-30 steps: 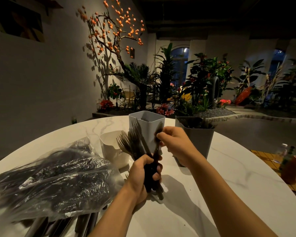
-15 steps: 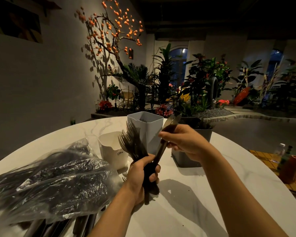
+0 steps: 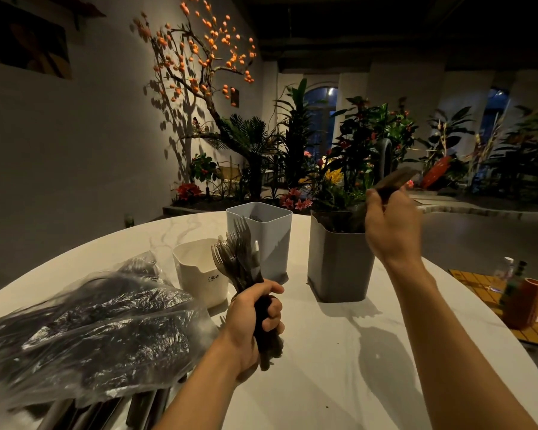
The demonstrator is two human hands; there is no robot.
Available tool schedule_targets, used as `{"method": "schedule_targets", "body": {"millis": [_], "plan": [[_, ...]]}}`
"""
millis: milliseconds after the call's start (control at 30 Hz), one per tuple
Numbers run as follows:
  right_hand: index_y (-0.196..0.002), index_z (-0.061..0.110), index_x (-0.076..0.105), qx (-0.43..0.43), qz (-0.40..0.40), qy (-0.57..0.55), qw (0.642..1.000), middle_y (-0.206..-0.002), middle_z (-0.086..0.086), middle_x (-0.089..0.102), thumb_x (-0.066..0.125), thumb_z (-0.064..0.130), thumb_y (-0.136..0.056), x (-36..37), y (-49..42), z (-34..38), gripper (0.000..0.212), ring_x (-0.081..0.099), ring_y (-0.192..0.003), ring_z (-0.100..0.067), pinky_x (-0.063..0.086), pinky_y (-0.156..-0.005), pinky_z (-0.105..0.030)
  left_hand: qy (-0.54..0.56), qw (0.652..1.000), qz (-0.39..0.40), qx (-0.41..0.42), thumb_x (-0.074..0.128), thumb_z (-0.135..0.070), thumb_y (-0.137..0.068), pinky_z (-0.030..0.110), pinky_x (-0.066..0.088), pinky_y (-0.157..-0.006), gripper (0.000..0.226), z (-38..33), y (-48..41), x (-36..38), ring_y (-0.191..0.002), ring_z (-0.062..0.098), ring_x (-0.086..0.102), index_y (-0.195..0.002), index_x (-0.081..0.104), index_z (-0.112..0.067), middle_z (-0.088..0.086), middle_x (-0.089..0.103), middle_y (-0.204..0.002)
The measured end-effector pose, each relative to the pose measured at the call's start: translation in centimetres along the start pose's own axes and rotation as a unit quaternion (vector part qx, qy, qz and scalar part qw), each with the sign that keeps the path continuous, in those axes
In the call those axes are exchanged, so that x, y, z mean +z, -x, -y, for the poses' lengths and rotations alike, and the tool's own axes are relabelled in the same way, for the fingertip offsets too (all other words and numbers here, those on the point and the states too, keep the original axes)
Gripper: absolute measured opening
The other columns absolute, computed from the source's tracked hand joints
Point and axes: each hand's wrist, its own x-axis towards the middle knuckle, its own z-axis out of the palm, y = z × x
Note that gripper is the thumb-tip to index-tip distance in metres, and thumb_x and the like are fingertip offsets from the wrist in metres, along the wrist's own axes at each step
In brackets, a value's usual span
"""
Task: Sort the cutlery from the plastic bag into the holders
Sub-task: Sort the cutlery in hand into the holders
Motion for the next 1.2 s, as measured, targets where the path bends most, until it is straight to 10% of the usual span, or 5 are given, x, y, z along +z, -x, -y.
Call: {"method": "schedule_targets", "body": {"millis": [267, 567, 700, 933, 1200], "plan": [[-0.113, 0.013, 0.061, 0.045, 0.134, 0.222, 0.965, -0.127, -0.01, 0.047, 0.044, 0.041, -0.105, 2.2, 1.1, -2.7, 0.034, 0.036, -0.121, -0.033, 0.032, -0.088, -0.036, 0.001, 1.0, -0.006, -0.013, 0.057, -0.017, -0.093, 0.03, 0.036, -0.054, 0.015, -0.1, 0.3, 0.3, -0.044, 0.014, 0.034, -0.085, 0.064, -0.007, 0.006, 0.044, -0.059], [-0.148, 0.018, 0.028, -0.1, -0.058, 0.061, 0.991, -0.105, -0.014, 0.065, 0.075, 0.005, -0.085, 1.3, 1.6, -1.4, 0.08, 0.066, -0.087, -0.027, 0.058, -0.08, -0.043, 0.013, 1.0, -0.006, -0.014, 0.05, -0.016, -0.093, 0.03, 0.035, -0.055, 0.017, -0.2, 0.4, 0.3, -0.042, 0.012, 0.033, -0.091, 0.063, -0.005, 0.005, 0.042, -0.058], [-0.143, 0.013, 0.039, -0.138, -0.068, 0.076, 0.985, -0.097, -0.014, 0.067, 0.063, 0.002, -0.094, 1.4, 1.6, -1.5, 0.055, 0.065, -0.08, -0.026, 0.056, -0.07, -0.038, 0.011, 1.0, -0.007, -0.016, 0.049, -0.016, -0.093, 0.03, 0.036, -0.055, 0.018, -0.3, 0.5, 0.3, -0.042, 0.013, 0.033, -0.09, 0.064, -0.006, 0.006, 0.042, -0.058], [-0.144, 0.025, 0.05, -0.056, 0.105, 0.308, 0.944, -0.145, -0.01, 0.041, 0.045, 0.028, -0.105, 1.7, 2.1, -2.4, 0.039, 0.027, -0.134, -0.034, 0.038, -0.099, -0.054, 0.005, 1.0, -0.003, -0.018, 0.049, -0.017, -0.094, 0.031, 0.037, -0.054, 0.019, -0.3, 0.7, 0.4, -0.043, 0.013, 0.034, -0.092, 0.063, -0.005, 0.006, 0.043, -0.058], [-0.152, 0.028, 0.036, -0.057, 0.139, 0.305, 0.941, -0.156, -0.008, 0.019, 0.043, 0.041, -0.105, 2.3, 2.6, -0.1, 0.05, 0.011, -0.146, -0.033, 0.029, -0.111, -0.059, -0.005, 1.0, 0.004, -0.016, 0.045, -0.015, -0.093, 0.031, 0.036, -0.056, 0.027, -0.4, 0.8, 0.4, -0.042, 0.012, 0.034, -0.1, 0.066, 0.0, 0.006, 0.042, -0.058]]}}
